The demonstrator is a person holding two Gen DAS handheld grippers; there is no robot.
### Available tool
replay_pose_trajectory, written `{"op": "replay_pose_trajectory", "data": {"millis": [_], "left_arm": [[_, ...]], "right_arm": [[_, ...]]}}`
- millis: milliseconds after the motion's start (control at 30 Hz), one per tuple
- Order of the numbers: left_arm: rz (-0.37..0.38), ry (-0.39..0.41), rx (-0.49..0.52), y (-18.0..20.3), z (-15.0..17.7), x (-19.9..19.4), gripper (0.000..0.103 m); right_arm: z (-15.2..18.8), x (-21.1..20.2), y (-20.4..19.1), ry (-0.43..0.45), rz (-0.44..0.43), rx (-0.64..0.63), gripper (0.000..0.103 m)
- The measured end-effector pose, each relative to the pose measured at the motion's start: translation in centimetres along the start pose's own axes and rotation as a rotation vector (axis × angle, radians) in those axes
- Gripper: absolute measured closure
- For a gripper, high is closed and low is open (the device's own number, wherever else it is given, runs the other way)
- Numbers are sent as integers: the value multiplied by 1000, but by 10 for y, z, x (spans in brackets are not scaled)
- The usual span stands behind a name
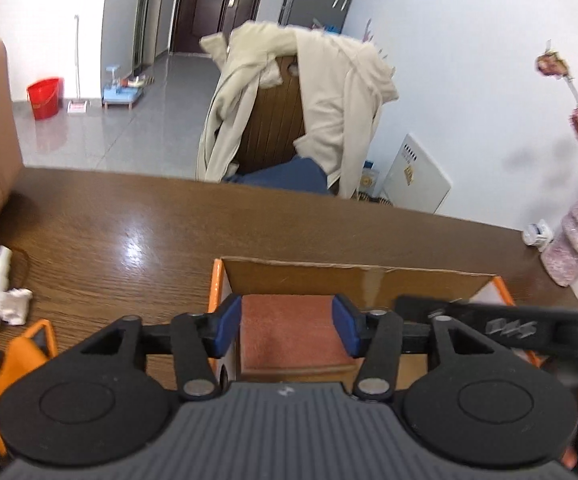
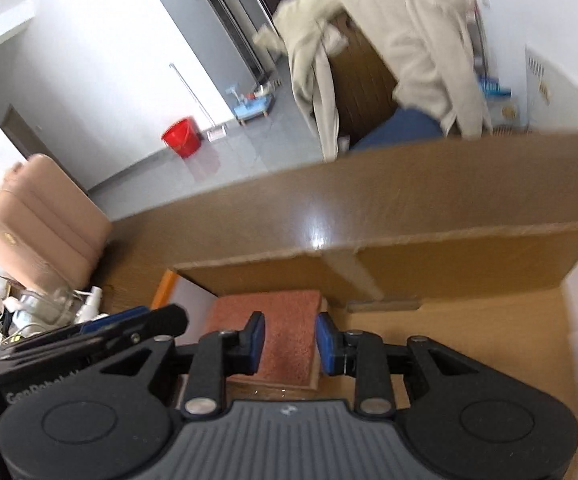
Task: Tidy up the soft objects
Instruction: 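Carry the sponge with the right tool into the cardboard box and release, then reach the right tool to the yellow-and-white plush toy and grasp it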
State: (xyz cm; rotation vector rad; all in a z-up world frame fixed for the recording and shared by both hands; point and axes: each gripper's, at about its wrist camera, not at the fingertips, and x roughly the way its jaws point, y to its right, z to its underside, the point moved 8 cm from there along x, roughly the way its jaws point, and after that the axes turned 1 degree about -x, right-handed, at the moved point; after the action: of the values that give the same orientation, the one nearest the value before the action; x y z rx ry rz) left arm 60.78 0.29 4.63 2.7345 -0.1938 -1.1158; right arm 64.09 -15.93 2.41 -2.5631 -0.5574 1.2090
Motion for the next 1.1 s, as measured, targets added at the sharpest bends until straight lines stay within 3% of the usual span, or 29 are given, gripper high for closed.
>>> {"op": "replay_pose_trajectory", "data": {"millis": [167, 300, 533, 700, 1100], "left_arm": [[1, 41, 34, 11, 6, -63, 35], [-14, 68, 72, 20, 28, -112, 34], [-21, 149, 97, 36, 57, -190, 28], [-12, 198, 101, 41, 88, -225, 24], [20, 334, 185, 53, 222, -257, 18]], "right_arm": [[-1, -95, 4, 90, 68, -65, 60], [12, -172, 14, 160, 127, -100, 47], [46, -265, 20, 242, 160, -137, 43], [81, -299, 12, 295, 168, -211, 37], [242, -325, -9, 417, 118, -373, 29]]}}
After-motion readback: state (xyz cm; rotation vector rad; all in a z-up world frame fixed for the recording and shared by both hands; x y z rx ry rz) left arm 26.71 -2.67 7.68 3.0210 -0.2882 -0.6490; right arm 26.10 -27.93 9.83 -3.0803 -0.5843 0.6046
